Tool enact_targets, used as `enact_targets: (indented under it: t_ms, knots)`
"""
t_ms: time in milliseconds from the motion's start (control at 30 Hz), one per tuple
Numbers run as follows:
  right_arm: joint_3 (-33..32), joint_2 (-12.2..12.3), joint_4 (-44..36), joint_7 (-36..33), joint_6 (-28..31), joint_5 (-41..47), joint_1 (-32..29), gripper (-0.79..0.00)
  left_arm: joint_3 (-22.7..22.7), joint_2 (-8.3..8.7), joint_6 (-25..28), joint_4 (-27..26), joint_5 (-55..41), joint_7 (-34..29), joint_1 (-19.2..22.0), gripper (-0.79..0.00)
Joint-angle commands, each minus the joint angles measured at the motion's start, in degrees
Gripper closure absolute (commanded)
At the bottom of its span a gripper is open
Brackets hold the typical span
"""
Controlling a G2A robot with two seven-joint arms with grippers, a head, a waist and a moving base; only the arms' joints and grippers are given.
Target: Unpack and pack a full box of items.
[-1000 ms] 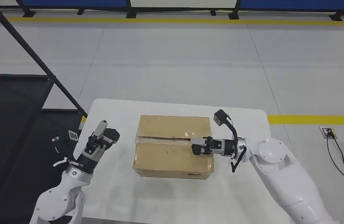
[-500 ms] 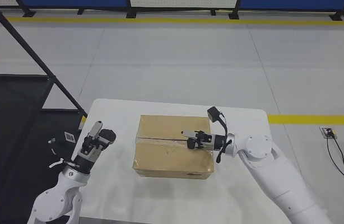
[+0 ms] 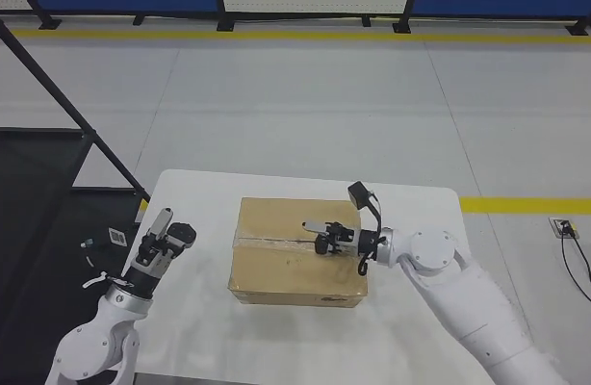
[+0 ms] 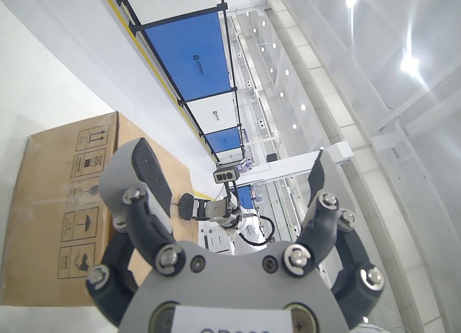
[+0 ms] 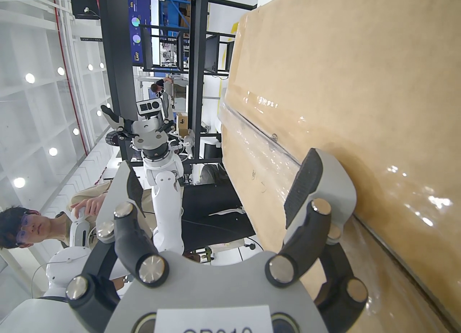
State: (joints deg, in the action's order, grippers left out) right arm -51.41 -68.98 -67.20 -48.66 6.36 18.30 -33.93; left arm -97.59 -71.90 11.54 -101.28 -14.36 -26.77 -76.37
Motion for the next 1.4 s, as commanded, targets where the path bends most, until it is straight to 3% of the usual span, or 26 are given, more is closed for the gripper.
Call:
enact_targets:
  t_ms: [0,533,967,1367]
  knots:
    - [0.8,-0.5,0.2,0.4,-0.5,0.4,0.5,-0.785,-0.2,0.05,0.1,0.3,-0.3,0.1,-0.1,-0.785]
    - [10.2,-6.7,5.5,6.6,-4.0,2.1,7.2,-0.785,-2.7,0.58,2.3,2.7,-4.3,-0.7,-2.5,-0.785]
    - [14.9,-12.8,13.2,12.3,-2.7,5.9,11.5,-0.785,-5.5,1.16,3.8,3.6,-7.4,-3.2,-4.7,-0.785]
    - [18.5,-19.5,23.4,8.7,0.1,11.8,15.4,-0.785,-7.9,1.76,4.3,5.4,-10.0,-5.8,-5.6,-0.785]
